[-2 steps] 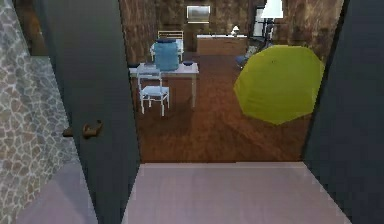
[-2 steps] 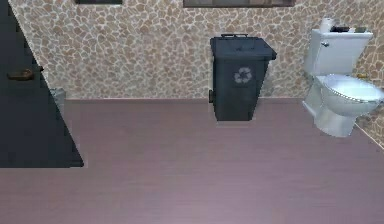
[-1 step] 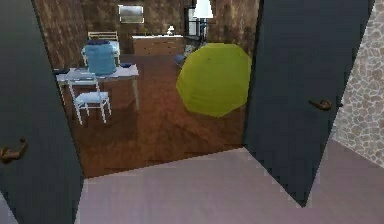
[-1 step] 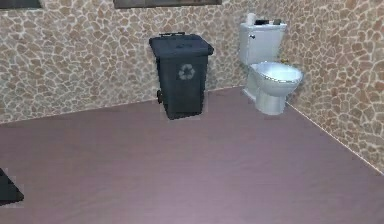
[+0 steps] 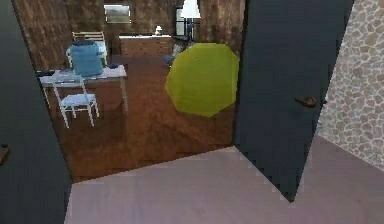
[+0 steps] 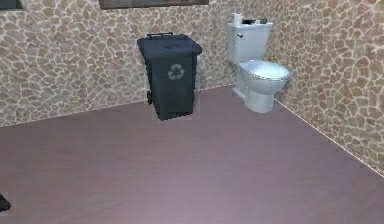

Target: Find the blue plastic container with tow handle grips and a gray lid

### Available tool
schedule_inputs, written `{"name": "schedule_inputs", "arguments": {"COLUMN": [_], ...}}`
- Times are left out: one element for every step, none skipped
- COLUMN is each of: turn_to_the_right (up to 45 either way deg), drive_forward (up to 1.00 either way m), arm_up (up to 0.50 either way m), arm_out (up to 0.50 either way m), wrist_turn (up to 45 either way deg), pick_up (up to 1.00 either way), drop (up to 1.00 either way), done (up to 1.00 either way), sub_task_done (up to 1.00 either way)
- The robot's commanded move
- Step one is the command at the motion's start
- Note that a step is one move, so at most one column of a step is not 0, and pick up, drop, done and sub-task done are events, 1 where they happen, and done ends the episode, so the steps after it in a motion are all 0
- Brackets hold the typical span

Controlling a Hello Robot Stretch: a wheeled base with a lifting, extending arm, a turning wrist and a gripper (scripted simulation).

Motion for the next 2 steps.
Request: {"name": "schedule_inputs", "arguments": {"turn_to_the_right": [0.0, -33.0], "drive_forward": [0.80, 0.00], "arm_up": [0.00, 0.00], "arm_out": [0.00, 0.00], "wrist_turn": [0.0, 0.0], "pick_up": [0.00, 0.00], "drop": [0.00, 0.00], "done": [0.00, 0.00], "sub_task_done": [0.00, 0.00]}}
